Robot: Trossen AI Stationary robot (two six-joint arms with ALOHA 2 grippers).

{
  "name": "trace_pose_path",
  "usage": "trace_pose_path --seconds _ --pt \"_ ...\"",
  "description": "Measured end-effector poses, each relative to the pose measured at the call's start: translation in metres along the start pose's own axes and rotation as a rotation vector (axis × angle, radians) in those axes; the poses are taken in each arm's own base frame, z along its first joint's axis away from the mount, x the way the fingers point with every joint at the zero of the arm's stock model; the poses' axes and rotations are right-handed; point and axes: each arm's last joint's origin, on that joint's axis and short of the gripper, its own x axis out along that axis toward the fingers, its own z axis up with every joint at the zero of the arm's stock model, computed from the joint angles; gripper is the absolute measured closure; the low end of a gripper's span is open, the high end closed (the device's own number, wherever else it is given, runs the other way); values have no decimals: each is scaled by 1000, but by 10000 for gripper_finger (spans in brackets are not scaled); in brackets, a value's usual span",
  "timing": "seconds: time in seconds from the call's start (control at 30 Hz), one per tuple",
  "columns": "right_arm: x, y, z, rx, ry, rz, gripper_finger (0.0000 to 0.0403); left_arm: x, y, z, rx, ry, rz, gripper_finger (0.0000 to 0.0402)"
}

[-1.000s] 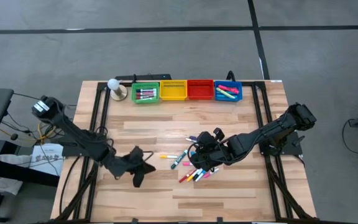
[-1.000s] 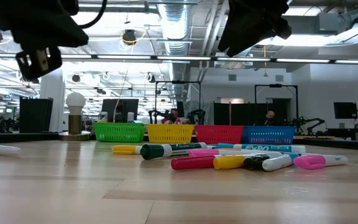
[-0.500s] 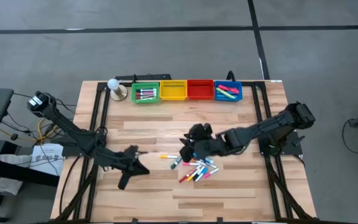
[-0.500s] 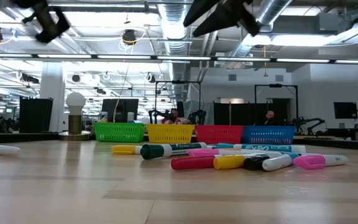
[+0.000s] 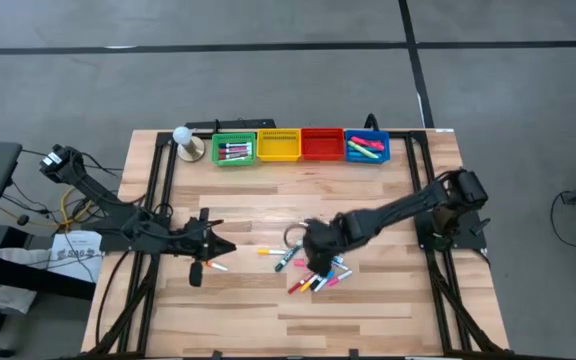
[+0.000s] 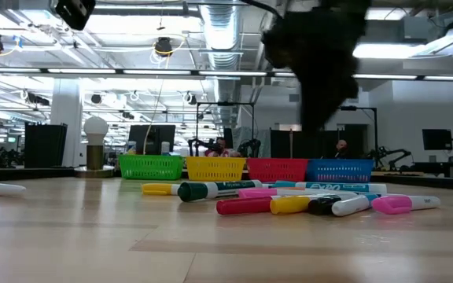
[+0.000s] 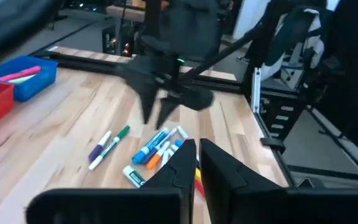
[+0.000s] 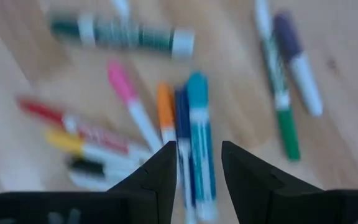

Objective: Pick & Place Markers
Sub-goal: Put the light blue marker pen into the green basket

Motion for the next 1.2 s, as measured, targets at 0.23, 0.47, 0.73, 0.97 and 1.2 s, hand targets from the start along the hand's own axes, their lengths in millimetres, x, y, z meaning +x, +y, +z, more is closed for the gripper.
trace_pose_path --seconds 0.23,0.47,0.73,0.97,1.2 --pt "18 24 -23 -131 27 -56 285 1 2 -1 -44 -2 44 381" --pt "39 26 -26 -145 42 -121 274 1 3 0 -41 -11 76 381" --pt "44 26 -26 -234 44 -155 238 1 2 -1 -46 -2 62 381" --pt "43 18 -22 -288 69 -175 230 1 2 -1 -48 -2 60 381" --pt "47 7 -11 -337 122 -117 243 1 2 -1 -48 -2 59 381"
